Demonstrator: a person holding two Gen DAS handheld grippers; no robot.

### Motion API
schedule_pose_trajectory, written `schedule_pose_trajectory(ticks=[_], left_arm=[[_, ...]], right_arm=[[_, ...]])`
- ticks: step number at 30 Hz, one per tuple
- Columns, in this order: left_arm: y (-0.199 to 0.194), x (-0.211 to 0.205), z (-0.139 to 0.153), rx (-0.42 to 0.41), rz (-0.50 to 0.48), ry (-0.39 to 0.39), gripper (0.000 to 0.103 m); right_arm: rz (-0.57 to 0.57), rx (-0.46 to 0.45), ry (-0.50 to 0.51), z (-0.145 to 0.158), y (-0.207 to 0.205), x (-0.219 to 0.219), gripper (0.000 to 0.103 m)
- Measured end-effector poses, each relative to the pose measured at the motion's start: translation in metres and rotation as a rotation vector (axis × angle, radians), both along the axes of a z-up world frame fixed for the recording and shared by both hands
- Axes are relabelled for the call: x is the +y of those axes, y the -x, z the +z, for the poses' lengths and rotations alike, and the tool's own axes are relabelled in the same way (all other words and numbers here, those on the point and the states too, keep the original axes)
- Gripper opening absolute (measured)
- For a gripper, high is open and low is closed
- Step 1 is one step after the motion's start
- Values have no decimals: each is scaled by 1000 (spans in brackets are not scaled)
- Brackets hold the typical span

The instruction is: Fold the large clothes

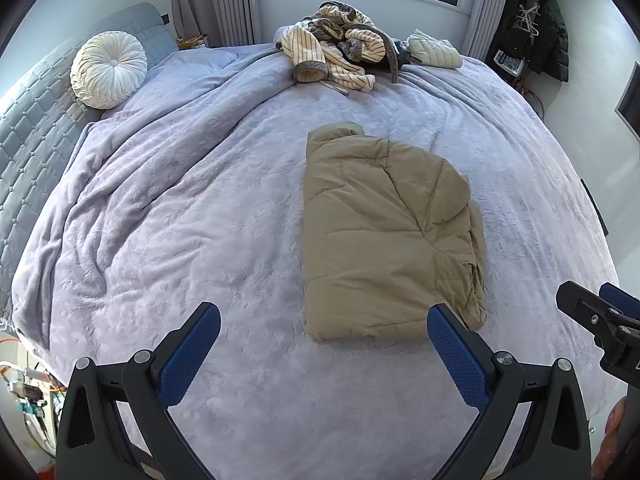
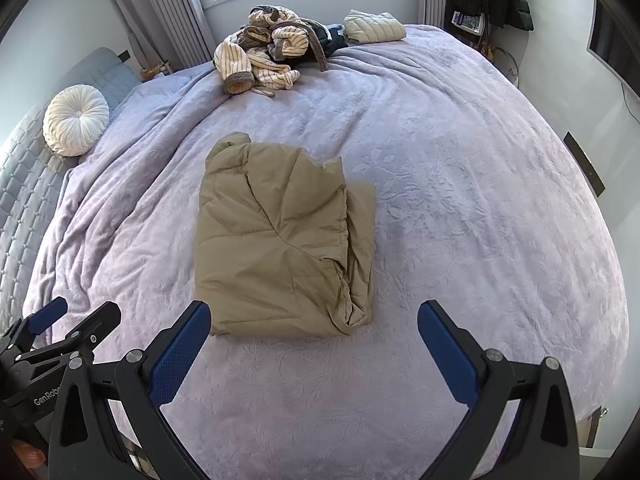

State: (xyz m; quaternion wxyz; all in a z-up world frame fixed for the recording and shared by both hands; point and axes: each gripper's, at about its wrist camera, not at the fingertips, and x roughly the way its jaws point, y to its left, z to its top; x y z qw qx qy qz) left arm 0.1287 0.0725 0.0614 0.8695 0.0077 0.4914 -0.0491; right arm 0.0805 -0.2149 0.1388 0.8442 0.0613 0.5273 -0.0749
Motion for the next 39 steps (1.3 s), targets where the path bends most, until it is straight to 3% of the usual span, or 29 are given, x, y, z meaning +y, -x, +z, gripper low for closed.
schedule_pose_trajectory(ticks=[39], left_arm=[[-6, -1, -3, 10, -8, -1, 103]], right_arm=[[-1, 6, -3, 0, 2, 1, 103]])
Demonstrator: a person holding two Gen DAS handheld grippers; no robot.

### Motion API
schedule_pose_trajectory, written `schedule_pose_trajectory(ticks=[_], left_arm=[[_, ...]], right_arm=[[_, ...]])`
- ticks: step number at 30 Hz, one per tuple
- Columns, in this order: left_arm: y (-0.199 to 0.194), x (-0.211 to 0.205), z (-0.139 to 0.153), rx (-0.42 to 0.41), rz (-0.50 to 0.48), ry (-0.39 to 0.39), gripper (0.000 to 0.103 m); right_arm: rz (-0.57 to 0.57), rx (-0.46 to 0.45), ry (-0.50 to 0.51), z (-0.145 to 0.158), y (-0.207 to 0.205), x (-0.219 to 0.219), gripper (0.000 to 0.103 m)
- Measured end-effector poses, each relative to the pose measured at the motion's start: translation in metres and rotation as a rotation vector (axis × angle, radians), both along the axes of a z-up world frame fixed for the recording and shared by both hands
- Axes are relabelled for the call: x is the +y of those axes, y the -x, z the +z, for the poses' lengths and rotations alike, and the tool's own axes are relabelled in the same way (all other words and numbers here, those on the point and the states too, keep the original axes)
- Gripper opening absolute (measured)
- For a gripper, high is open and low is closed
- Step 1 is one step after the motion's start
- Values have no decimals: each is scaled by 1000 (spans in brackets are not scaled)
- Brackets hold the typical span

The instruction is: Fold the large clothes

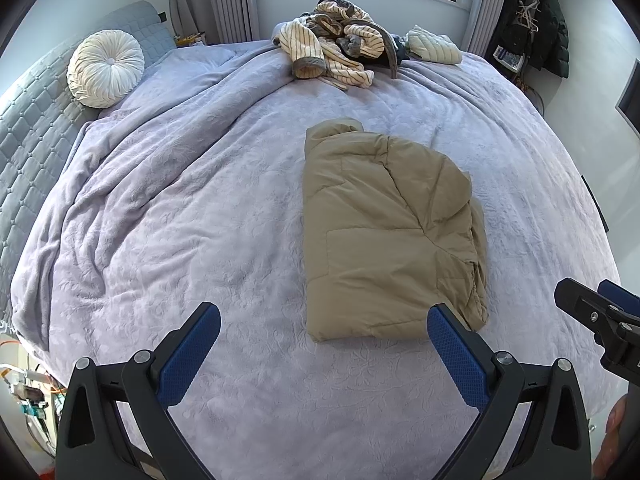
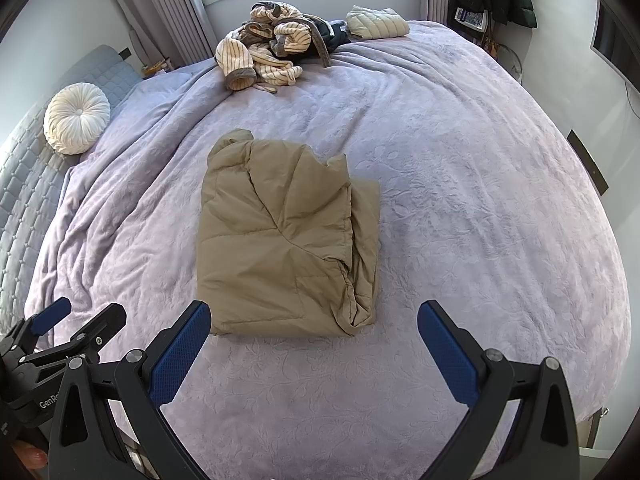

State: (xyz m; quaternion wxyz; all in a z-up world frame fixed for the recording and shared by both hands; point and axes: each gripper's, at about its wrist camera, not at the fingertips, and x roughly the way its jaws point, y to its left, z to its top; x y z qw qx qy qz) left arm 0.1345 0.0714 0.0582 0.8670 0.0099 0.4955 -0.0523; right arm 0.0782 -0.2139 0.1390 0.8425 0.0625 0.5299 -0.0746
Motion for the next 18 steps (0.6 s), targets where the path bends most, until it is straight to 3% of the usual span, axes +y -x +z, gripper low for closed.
schedule_pose_trajectory(ticks=[18], left_arm=[[-9, 2, -4, 8, -16, 0, 103]], right_arm=[[1, 5, 0, -3, -1, 0, 103]])
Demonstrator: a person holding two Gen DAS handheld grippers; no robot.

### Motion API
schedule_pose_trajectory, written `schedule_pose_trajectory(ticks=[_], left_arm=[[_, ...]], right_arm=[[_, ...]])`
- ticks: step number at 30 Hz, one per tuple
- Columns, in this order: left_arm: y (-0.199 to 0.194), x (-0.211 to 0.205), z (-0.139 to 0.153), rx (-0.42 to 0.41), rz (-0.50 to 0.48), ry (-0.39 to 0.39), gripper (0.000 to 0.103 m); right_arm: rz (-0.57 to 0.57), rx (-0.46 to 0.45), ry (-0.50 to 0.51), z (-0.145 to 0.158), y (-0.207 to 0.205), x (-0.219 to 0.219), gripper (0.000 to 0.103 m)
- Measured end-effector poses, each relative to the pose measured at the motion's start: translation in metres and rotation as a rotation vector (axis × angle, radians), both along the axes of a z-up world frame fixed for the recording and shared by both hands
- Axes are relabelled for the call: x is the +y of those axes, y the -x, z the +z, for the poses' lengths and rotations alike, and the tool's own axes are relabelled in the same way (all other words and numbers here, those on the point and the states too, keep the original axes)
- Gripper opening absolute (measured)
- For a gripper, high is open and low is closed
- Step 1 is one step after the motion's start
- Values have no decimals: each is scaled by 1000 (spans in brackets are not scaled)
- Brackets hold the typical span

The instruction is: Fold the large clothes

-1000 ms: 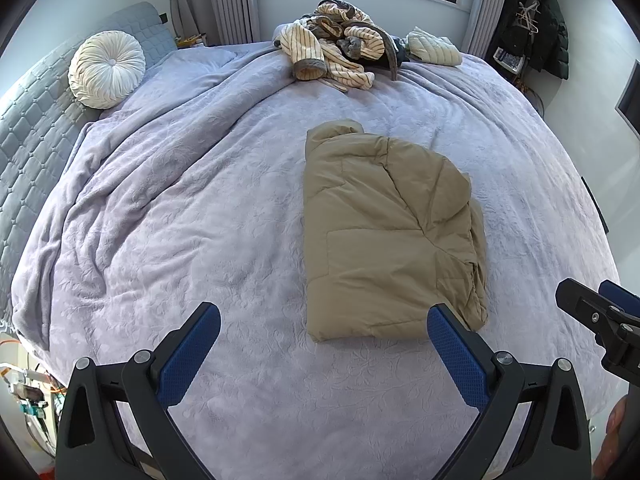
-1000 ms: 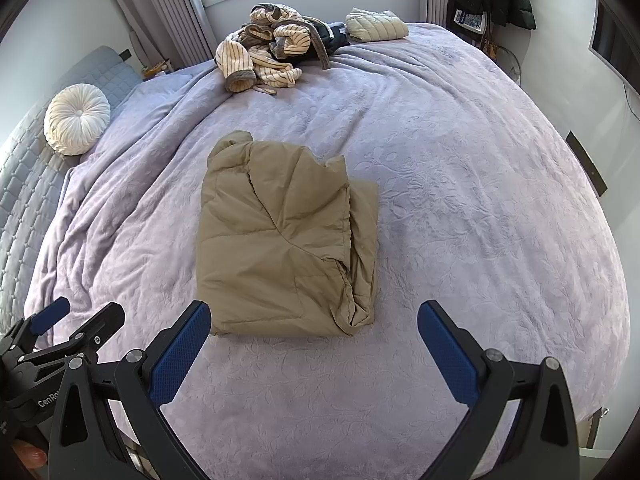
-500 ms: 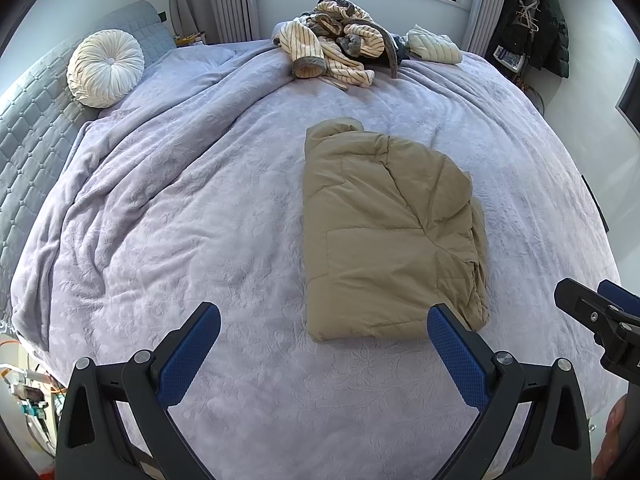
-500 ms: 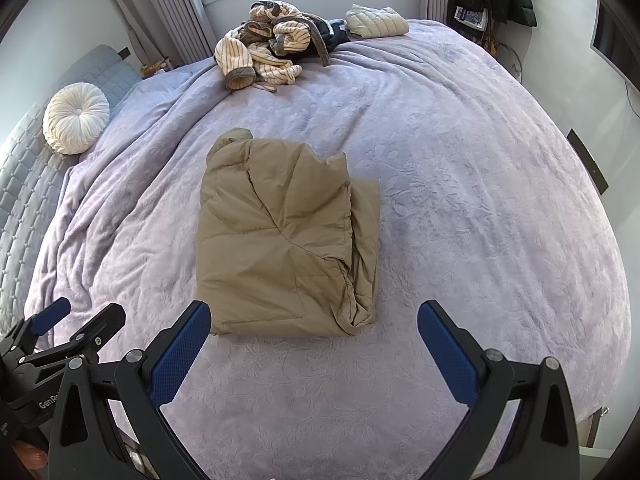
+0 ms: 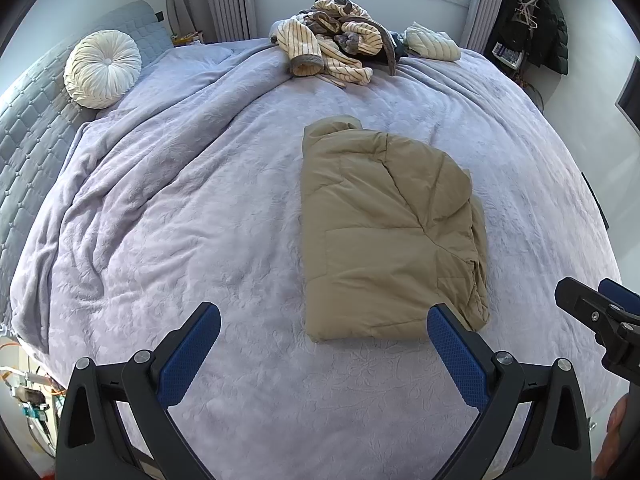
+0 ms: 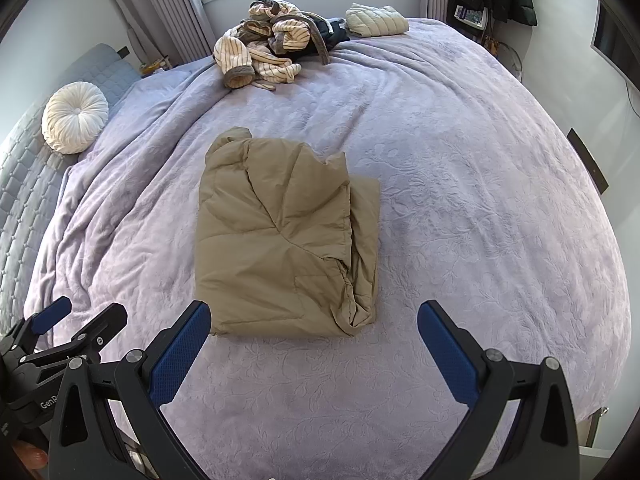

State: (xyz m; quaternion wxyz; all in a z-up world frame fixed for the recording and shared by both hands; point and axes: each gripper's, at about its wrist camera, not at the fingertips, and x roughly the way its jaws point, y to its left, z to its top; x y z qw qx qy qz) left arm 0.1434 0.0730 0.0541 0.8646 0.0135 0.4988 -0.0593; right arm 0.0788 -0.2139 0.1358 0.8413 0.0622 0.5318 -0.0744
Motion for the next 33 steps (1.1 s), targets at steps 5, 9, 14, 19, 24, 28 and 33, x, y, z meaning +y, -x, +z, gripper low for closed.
schedule_pose_trajectory(ticks=[5, 9, 14, 19, 24, 28, 33], left_arm=[[-6, 1, -1, 6, 1, 3, 103], [-13, 4, -4, 8, 2, 2, 103], [-16, 6, -4, 8, -7, 4, 103], [-19, 4, -2, 3, -20, -4, 103], [-19, 3, -2, 4, -22, -3, 103], [-22, 2, -2, 5, -27, -3, 103], [-23, 1, -3, 8, -32, 2, 103]], right_arm=[[2, 1, 0, 1, -2, -2, 103], [5, 2, 0, 0, -2, -2, 103], [4, 2, 1, 0, -2, -2, 103], [5, 2, 0, 1, -4, -2, 103], [4, 3, 0, 0, -3, -1, 103], [3, 3, 0, 1, -4, -1, 103], [4, 3, 0, 1, -3, 0, 103]])
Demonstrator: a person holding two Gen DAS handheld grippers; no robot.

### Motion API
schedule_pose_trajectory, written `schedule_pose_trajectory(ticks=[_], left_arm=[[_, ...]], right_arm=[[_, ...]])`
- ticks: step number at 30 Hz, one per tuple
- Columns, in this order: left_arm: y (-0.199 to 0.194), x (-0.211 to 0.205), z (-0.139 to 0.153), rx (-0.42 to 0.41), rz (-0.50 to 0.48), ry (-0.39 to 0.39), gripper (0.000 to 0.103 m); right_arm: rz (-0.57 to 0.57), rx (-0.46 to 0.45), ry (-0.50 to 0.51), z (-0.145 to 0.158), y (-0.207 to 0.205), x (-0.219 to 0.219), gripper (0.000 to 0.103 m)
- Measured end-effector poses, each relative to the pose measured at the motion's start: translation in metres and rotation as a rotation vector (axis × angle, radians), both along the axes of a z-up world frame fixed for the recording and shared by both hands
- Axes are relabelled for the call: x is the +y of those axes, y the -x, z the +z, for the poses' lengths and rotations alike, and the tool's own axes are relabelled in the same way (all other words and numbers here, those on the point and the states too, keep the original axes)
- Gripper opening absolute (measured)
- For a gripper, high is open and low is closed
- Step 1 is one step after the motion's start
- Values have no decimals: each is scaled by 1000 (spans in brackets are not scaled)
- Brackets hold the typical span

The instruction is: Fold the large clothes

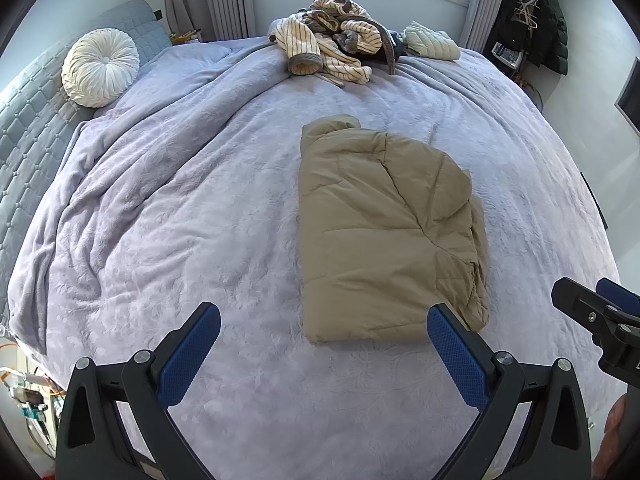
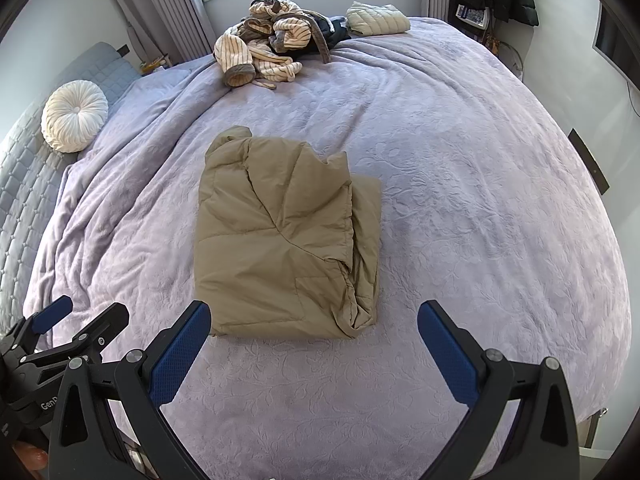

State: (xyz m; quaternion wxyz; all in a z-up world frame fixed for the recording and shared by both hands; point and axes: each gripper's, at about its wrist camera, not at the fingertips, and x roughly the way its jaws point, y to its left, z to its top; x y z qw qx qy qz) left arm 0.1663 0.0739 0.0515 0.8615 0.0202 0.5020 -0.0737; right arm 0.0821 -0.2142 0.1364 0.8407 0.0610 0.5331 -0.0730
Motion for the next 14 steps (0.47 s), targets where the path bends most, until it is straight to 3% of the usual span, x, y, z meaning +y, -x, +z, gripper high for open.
schedule_pose_trajectory(ticks=[14], left_arm=[[-5, -1, 1, -3, -21, 6, 103]], right_arm=[[3, 4, -2, -2, -2, 2, 103]])
